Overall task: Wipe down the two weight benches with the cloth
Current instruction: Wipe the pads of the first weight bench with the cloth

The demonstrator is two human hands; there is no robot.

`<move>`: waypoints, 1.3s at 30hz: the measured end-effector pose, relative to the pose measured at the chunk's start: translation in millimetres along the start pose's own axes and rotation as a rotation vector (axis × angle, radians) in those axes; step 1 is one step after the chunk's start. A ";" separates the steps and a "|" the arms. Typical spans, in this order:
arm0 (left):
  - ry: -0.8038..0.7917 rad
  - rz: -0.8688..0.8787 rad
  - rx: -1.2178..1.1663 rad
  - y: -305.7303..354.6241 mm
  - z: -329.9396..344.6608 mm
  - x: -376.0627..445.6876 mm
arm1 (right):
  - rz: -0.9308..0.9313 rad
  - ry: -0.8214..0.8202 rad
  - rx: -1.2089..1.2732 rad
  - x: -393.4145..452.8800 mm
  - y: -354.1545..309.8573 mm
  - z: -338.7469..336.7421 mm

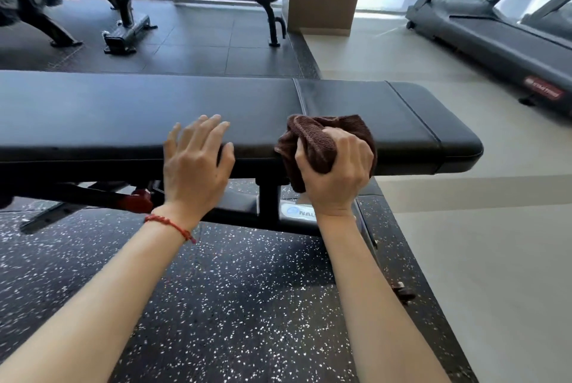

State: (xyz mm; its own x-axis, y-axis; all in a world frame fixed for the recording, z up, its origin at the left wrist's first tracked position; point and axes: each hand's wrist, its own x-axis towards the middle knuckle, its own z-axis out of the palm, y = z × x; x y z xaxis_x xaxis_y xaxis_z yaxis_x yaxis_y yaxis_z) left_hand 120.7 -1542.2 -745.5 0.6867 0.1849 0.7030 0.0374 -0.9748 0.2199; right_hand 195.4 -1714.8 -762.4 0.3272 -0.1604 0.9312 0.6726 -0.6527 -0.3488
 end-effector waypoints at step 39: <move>0.093 -0.070 0.248 -193.3 -58.2 -25.0 | -0.286 -0.141 0.105 -49.5 -145.9 79.4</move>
State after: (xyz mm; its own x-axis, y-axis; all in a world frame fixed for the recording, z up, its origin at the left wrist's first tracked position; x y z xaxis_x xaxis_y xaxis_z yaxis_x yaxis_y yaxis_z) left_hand 54.1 -1351.1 -766.3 0.6071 0.2520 0.7536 0.2667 -0.9580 0.1054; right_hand 133.8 -1552.8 -766.0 0.1988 0.1272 0.9717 0.8131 -0.5750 -0.0911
